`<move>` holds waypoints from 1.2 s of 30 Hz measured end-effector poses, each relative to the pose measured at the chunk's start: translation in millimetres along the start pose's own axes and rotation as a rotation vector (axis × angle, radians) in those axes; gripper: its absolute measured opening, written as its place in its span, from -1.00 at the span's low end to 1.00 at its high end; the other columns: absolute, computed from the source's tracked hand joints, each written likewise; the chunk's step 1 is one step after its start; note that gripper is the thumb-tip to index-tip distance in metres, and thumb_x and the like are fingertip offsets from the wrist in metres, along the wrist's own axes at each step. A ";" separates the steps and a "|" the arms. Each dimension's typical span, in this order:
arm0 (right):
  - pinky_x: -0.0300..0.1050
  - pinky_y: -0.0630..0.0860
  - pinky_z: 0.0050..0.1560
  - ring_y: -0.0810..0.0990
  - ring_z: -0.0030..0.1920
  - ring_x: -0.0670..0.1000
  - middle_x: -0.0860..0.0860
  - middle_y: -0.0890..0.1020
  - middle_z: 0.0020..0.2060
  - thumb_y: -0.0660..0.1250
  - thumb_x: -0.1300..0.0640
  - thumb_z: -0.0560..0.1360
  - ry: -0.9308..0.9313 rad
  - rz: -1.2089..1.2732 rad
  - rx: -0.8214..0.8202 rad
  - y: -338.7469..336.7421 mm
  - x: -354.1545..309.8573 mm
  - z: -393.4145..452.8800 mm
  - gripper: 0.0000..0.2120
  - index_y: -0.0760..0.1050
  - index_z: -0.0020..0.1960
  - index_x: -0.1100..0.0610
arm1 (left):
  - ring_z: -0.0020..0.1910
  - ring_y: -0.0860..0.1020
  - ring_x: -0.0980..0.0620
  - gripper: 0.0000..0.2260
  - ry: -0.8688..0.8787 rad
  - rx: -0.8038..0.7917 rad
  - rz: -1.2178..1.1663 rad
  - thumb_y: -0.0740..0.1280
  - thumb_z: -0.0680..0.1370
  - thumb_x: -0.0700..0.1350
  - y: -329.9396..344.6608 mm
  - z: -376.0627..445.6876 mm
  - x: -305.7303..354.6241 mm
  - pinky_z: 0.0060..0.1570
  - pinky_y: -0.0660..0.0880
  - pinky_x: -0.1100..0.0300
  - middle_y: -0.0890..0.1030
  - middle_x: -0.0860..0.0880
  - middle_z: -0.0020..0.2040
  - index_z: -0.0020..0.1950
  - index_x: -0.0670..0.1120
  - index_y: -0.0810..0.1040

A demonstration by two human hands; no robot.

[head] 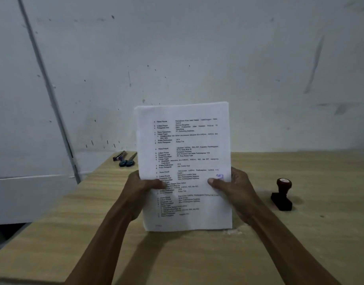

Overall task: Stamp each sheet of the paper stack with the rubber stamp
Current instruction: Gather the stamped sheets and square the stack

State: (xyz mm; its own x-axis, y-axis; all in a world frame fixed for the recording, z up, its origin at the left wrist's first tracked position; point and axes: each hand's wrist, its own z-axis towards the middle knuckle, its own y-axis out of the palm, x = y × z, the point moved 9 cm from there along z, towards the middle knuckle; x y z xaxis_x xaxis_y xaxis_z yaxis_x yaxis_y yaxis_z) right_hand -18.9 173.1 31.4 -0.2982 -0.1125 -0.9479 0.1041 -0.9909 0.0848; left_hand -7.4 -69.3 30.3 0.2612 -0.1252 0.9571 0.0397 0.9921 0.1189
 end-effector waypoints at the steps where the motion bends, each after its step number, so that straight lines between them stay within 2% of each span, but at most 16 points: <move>1: -0.02 0.67 -0.13 0.73 -0.11 0.10 0.05 0.74 -0.08 0.45 0.35 0.45 -0.003 0.001 -0.001 -0.3 0.2 0.0 -0.80 0.63 0.04 0.17 | -0.03 0.67 -0.23 -0.65 -0.001 0.003 0.002 0.45 0.20 -0.33 -0.3 -0.2 -0.6 -0.15 0.63 -0.02 0.69 -0.19 0.03 -0.03 -0.14 0.69; 4: -0.12 0.63 -0.22 0.73 -0.13 0.08 0.03 0.74 -0.09 0.43 0.38 0.45 -0.020 -0.012 -0.018 2.5 0.8 -1.1 -0.77 0.62 0.05 0.15 | -0.05 0.67 -0.21 -0.64 0.016 0.022 0.011 0.44 0.20 -0.34 2.2 -1.4 -0.9 -0.17 0.63 -0.01 0.70 -0.17 0.00 -0.04 -0.12 0.69; 8: -0.17 0.61 -0.22 0.72 -0.10 0.03 -0.03 0.73 -0.05 0.33 0.40 0.50 -0.036 -0.089 -0.081 5.2 -3.1 -2.9 -0.72 0.60 0.09 0.08 | -0.05 0.68 -0.15 -0.61 0.014 0.046 0.093 0.48 0.22 -0.28 0.4 -1.7 2.3 -0.11 0.62 -0.04 0.71 -0.11 0.00 0.03 -0.10 0.66; 11: -0.23 0.60 -0.20 0.71 -0.06 -0.05 -0.12 0.72 -0.02 0.26 0.39 0.55 -0.059 -0.148 -0.119 5.3 -8.6 -5.2 -0.68 0.58 0.11 0.02 | -0.05 0.69 -0.07 -0.67 0.016 0.011 0.220 0.50 0.35 -0.25 0.6 -1.8 5.4 -0.11 0.63 0.00 0.71 -0.02 0.01 0.08 -0.03 0.63; 13: -0.27 0.59 -0.20 0.70 -0.05 -0.08 -0.15 0.71 -0.01 0.24 0.37 0.57 -0.079 -0.169 -0.102 4.0 -10.2 -7.6 -0.68 0.56 0.12 -0.01 | -0.06 0.69 -0.03 -0.72 0.029 0.018 0.253 0.46 0.42 -0.27 3.1 -3.1 5.1 -0.13 0.63 0.05 0.71 0.01 0.01 0.08 0.00 0.62; 18: -0.39 0.53 -0.23 0.67 -0.08 -0.19 -0.23 0.70 -0.04 0.22 0.40 0.57 -0.161 -0.134 0.021 -0.7 -15.2 -11.2 -0.63 0.56 0.14 -0.03 | -0.10 0.69 -0.04 -0.71 0.063 0.151 0.154 0.43 0.41 -0.35 5.1 -7.9 4.5 -0.17 0.63 0.03 0.71 -0.02 -0.03 0.05 -0.04 0.64; 26: -0.30 0.58 -0.21 0.69 -0.09 -0.12 -0.18 0.72 -0.08 0.25 0.40 0.56 -0.072 -0.093 0.042 -1.1 3.8 -14.6 -0.66 0.55 0.09 -0.02 | -0.07 0.68 -0.03 -0.70 0.059 0.211 0.161 0.46 0.38 -0.34 8.5 -10.2 -0.6 -0.14 0.63 0.04 0.71 -0.01 -0.03 0.01 -0.02 0.63; 31: -0.38 0.53 -0.24 0.67 -0.12 -0.20 -0.26 0.70 -0.13 0.24 0.42 0.55 -0.099 -0.164 0.054 -3.3 -2.6 -16.8 -0.65 0.54 0.07 -0.02 | -0.12 0.69 0.00 -0.69 0.083 0.216 0.175 0.47 0.37 -0.36 14.8 -8.0 6.4 -0.26 0.62 0.18 0.72 0.02 -0.08 0.00 -0.03 0.64; 33: -0.42 0.50 -0.28 0.65 -0.15 -0.23 -0.23 0.70 -0.13 0.26 0.42 0.52 -0.132 -0.199 0.098 -11.0 -13.9 -15.3 -0.66 0.54 0.06 0.00 | -0.15 0.70 0.02 -0.67 0.096 0.207 0.175 0.47 0.35 -0.38 22.1 -5.2 12.4 -0.29 0.61 0.22 0.72 0.05 -0.10 0.02 -0.04 0.63; 36: -0.33 0.54 -0.29 0.65 -0.18 -0.17 -0.13 0.66 -0.11 0.34 0.39 0.46 -0.172 -0.280 0.211 -30.3 -35.3 -10.8 -0.72 0.50 0.03 0.04 | -0.13 0.69 0.05 -0.61 0.135 0.193 0.209 0.49 0.33 -0.38 34.9 1.7 26.8 -0.30 0.59 0.27 0.72 0.07 -0.08 0.09 -0.08 0.60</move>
State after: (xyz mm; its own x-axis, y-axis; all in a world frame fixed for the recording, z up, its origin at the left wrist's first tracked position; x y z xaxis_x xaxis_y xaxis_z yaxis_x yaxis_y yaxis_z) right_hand -1.3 207.9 58.9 -0.4439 0.1711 -0.8796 -0.1957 -0.9764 -0.0912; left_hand -0.7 -38.1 60.6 0.3710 0.0942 0.9238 -0.2089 0.9778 -0.0158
